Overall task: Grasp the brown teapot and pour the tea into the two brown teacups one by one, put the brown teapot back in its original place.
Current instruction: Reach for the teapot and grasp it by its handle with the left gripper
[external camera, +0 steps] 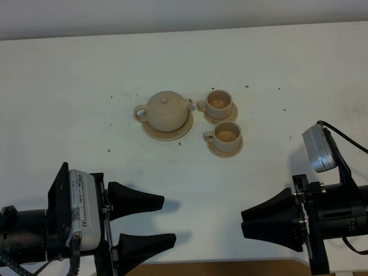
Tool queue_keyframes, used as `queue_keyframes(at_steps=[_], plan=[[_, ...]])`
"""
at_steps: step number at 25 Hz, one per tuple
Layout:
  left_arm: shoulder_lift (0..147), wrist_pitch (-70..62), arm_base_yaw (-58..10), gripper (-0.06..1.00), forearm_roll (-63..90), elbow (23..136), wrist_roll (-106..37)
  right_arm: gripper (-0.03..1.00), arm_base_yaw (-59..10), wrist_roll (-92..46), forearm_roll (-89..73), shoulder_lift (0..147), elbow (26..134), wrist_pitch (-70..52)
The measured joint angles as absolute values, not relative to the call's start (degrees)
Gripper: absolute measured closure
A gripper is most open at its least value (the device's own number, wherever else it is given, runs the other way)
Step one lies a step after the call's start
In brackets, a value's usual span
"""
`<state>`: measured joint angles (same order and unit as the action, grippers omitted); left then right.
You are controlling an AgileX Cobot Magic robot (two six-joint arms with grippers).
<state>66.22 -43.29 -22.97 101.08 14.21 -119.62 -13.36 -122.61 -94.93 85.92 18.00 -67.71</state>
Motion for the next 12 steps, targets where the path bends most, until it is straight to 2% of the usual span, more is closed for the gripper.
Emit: queue_keyframes(at_steps=[12], plan=[[66.2,-43.3,-23.0,0.38,101.1,14.2,-119.6,0.75,-13.4,-122.6,-94.9,85.9,18.0,-67.7]])
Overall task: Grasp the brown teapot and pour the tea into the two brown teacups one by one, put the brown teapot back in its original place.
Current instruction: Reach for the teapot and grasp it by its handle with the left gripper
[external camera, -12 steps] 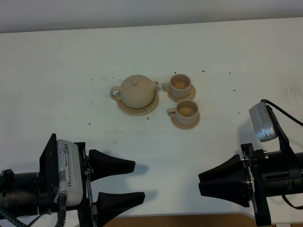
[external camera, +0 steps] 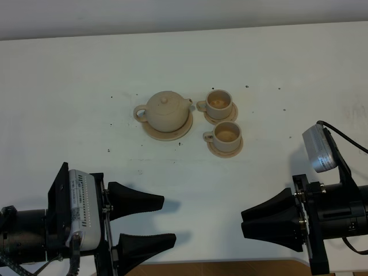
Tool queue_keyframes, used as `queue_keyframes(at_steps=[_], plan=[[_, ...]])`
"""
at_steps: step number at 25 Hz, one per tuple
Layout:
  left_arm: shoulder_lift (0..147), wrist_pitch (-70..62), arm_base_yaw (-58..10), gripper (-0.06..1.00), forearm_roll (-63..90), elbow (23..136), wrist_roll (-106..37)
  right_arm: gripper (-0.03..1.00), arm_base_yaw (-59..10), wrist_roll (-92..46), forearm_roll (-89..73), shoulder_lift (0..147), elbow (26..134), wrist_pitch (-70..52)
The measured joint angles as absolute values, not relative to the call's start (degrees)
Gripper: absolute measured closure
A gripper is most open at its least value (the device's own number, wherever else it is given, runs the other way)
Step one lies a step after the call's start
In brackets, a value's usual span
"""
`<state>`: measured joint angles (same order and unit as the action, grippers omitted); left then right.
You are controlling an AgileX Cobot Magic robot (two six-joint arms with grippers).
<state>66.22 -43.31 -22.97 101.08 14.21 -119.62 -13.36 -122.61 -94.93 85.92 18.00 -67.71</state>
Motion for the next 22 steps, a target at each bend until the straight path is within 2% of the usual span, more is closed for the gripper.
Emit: queue_keyframes(at_steps=[22], plan=[[66.2,-43.3,-23.0,0.38,101.1,14.3,-119.6,0.75,-13.4,-122.4,-98.9,85.9,18.0,-67.8]])
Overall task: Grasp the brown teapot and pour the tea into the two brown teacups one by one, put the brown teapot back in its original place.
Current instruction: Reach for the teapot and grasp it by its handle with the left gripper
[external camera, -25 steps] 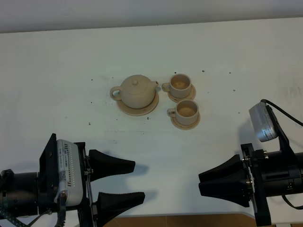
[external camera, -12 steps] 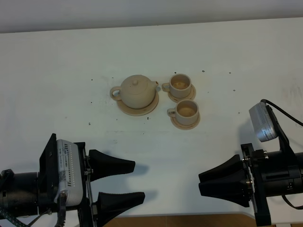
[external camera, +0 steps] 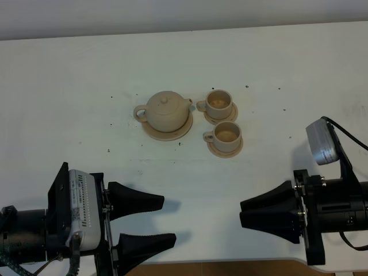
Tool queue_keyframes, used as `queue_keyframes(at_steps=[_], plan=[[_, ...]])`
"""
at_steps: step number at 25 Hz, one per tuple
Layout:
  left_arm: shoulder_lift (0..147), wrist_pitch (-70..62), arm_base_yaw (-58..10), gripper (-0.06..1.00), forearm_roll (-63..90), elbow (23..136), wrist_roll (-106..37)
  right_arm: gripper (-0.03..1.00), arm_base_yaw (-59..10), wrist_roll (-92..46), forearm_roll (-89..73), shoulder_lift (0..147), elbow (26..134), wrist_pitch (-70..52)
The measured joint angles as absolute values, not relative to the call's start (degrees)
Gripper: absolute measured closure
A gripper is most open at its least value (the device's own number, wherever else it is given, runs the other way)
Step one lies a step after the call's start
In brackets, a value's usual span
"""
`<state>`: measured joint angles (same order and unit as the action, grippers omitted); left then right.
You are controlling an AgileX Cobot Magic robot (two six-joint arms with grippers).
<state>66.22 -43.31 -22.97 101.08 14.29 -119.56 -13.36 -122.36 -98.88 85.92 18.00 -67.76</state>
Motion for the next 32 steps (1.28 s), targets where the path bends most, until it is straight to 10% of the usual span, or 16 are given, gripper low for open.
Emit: queue_keyframes(at_steps=[18,32], plan=[[66.2,-25.8,-23.0,0.43,101.2,27.4,-105.9,0.72,-13.4,-113.9,-101.8,86.1,25.4,-62.8],[69.9,-11.5,-23.0,0.43,85.5,40.9,-79.6,0.47,-13.4,-51.7,-52.2,85.4,50.7,-55.2]])
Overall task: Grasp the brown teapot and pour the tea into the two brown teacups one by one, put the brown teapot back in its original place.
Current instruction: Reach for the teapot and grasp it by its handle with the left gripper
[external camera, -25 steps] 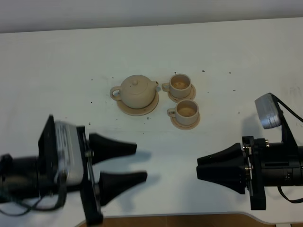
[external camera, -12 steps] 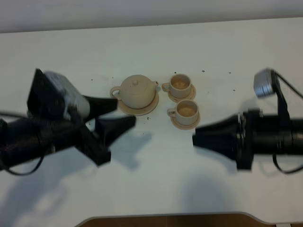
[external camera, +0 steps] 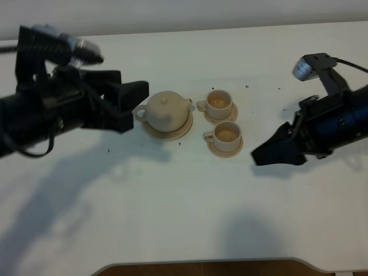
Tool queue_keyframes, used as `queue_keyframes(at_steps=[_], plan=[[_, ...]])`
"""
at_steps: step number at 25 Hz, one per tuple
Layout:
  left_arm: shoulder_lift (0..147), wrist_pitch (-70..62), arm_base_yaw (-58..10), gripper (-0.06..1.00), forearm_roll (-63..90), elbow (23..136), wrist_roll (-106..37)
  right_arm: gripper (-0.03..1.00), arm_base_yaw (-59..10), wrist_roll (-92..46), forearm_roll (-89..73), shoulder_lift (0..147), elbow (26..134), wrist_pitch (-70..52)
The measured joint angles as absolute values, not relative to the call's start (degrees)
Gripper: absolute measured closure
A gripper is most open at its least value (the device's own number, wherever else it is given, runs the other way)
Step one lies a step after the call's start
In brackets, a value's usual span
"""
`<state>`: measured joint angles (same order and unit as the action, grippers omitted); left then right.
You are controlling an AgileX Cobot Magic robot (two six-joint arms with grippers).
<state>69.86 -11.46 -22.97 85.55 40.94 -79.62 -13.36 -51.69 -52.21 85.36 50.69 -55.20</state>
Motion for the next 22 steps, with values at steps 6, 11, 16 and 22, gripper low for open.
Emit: queue_keyframes(at_steps=[6,11,16,22], plan=[[77.9,-20.1,-23.0,0.43,62.1,50.9,-56.1,0.48,-13.4,-34.5,-35.7,77.7,52.2,-57.3],[84.6,-32.1,-23.0,0.43,40.6,61.9,-36.1,0.51,-13.4,-25.7,-27.6,68.2,52.2,-63.5],[90.7,-41.8,-23.0,0.43,27.4,71.7,-27.3,0.52,-13.4,-19.8,-22.3,57.5,49.8,-67.6],[98.2,-48.1,-23.0,0.43,24.2,81.1,-26.2,0.52,-13.4,-12.1,-13.0,43.6,43.4,-68.1]])
